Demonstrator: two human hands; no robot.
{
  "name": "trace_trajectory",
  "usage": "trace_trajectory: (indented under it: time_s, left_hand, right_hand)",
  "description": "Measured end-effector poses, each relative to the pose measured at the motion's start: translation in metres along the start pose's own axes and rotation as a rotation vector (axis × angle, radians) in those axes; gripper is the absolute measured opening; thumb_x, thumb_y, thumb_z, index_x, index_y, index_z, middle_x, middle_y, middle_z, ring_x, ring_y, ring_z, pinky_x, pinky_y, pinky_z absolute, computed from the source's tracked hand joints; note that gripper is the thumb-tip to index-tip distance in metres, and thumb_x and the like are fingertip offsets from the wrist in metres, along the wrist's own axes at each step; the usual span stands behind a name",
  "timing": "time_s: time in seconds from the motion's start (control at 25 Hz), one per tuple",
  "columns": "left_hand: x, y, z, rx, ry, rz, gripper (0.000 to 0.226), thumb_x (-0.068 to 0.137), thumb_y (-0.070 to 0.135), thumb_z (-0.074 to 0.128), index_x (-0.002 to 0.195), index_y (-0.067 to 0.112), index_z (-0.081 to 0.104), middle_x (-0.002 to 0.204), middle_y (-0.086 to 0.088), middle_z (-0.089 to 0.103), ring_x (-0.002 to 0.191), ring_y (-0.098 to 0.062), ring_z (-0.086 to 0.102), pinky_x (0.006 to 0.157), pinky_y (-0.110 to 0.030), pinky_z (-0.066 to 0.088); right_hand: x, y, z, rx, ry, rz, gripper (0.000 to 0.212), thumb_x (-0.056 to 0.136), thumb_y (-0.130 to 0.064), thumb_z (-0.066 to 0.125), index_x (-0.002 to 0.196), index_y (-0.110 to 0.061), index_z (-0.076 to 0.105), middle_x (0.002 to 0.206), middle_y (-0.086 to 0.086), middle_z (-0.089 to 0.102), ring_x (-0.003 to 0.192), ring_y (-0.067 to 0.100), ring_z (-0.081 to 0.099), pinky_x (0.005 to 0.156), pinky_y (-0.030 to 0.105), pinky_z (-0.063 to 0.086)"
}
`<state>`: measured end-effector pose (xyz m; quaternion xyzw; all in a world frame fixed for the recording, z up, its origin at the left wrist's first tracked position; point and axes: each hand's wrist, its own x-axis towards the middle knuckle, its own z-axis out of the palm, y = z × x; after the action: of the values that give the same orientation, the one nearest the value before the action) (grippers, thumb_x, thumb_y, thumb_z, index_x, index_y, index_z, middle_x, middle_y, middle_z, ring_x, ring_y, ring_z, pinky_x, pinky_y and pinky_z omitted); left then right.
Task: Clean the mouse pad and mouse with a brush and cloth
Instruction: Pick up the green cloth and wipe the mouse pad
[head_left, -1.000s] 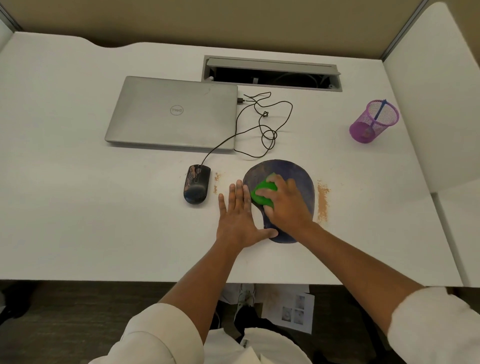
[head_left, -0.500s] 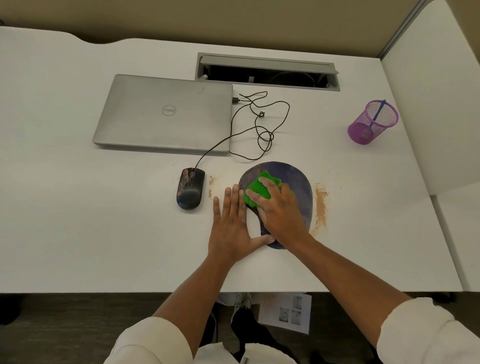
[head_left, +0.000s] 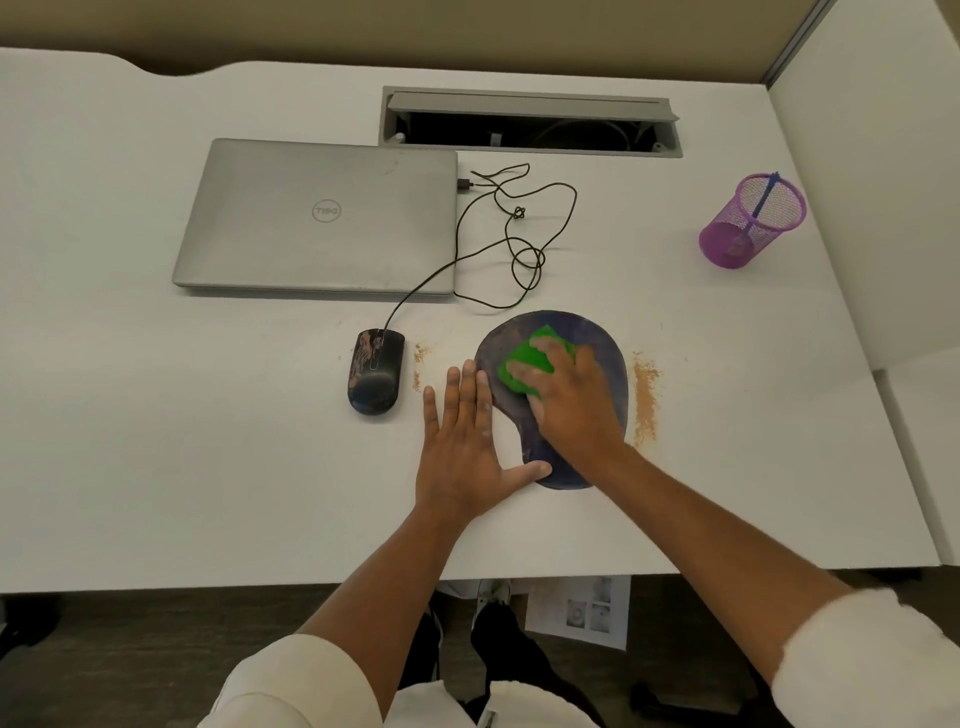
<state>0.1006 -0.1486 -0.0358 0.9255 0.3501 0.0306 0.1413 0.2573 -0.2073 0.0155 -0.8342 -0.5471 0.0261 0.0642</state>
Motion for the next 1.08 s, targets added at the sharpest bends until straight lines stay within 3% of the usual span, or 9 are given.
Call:
trace_trajectory:
  time_s: [0.16,0.32,0.4,0.56,0.72,0.8,0.92,1.08]
  left_hand:
    - [0.0,0.0,-0.001,-0.01,-0.011,-0.003,0.133,0.073,0.101,0.025,0.162,0.006,0.001,0.171,-0.011,-0.008,0.157,-0.027,-0.012,0.126,-0.054,-0.002]
    - [0.0,0.0,-0.002,-0.003,-0.02,-0.003,0.133,0.073,0.102,0.025,0.162,0.006,0.0,0.171,-0.011,-0.009,0.157,-0.026,-0.013,0.126,-0.054,-0.003]
    - [0.0,0.0,-0.002,0.0,-0.022,-0.002,0.133,0.073,0.102,0.025,0.162,0.006,-0.001,0.171,-0.011,-0.009,0.157,-0.026,-0.013,0.126,-0.055,-0.003]
    - [-0.001,0.0,-0.002,-0.005,-0.019,-0.001,0.134,0.073,0.102,0.025,0.162,0.005,0.001,0.171,-0.012,-0.008,0.157,-0.026,-0.013,0.126,-0.055,-0.001]
    - [0.0,0.0,-0.002,-0.004,-0.02,0.003,0.134,0.073,0.102,0.026,0.162,0.006,0.001,0.171,-0.012,-0.008,0.157,-0.026,-0.012,0.126,-0.055,-0.003]
    - [-0.001,0.0,-0.002,-0.001,-0.014,0.003,0.133,0.073,0.102,0.026,0.162,0.006,0.001,0.171,-0.012,-0.007,0.157,-0.026,-0.012,0.126,-0.054,-0.004]
    - [0.0,0.0,-0.003,0.001,-0.015,0.001,0.133,0.073,0.102,0.025,0.162,0.006,-0.001,0.171,-0.011,-0.008,0.157,-0.026,-0.013,0.126,-0.054,-0.004]
    - [0.0,0.001,-0.003,-0.001,-0.012,0.0,0.133,0.073,0.102,0.022,0.162,0.006,0.0,0.171,-0.012,-0.01,0.157,-0.026,-0.014,0.126,-0.055,-0.003]
  right_hand:
    - [-0.029,0.021,-0.017,0.047,-0.102,-0.134,0.034,0.09,-0.018,0.062,0.118,-0.035,0.071,0.141,-0.001,0.054,0.109,0.032,0.053,0.09,0.042,0.05]
    - [0.002,0.041,-0.037,0.148,0.027,0.134,0.05,0.086,-0.018,0.066,0.134,-0.032,0.06,0.147,0.0,0.046,0.115,0.031,0.05,0.094,0.045,0.046]
    - [0.015,0.036,-0.037,0.088,0.081,0.157,0.058,0.088,-0.025,0.067,0.143,-0.03,0.049,0.15,0.001,0.043,0.122,0.031,0.048,0.099,0.049,0.042]
    - [0.016,0.024,-0.016,0.031,-0.177,0.195,0.07,0.09,-0.049,0.06,0.151,-0.028,0.034,0.162,-0.001,0.026,0.147,0.034,0.025,0.116,0.055,0.021]
    - [0.035,0.048,-0.025,0.202,-0.185,0.187,0.05,0.089,-0.047,0.064,0.137,-0.036,0.056,0.163,-0.001,0.027,0.139,0.035,0.036,0.111,0.05,0.032]
    - [0.044,0.052,-0.029,0.285,-0.272,0.258,0.055,0.085,-0.047,0.069,0.138,-0.044,0.052,0.163,-0.001,0.022,0.14,0.035,0.033,0.112,0.051,0.032]
    - [0.036,0.033,-0.022,0.14,-0.313,0.227,0.068,0.085,-0.048,0.068,0.146,-0.047,0.039,0.161,0.004,0.021,0.137,0.036,0.033,0.109,0.049,0.039]
    - [0.002,0.009,-0.014,0.019,-0.188,0.129,0.058,0.09,-0.042,0.063,0.145,-0.044,0.043,0.157,0.006,0.027,0.128,0.034,0.04,0.099,0.046,0.046]
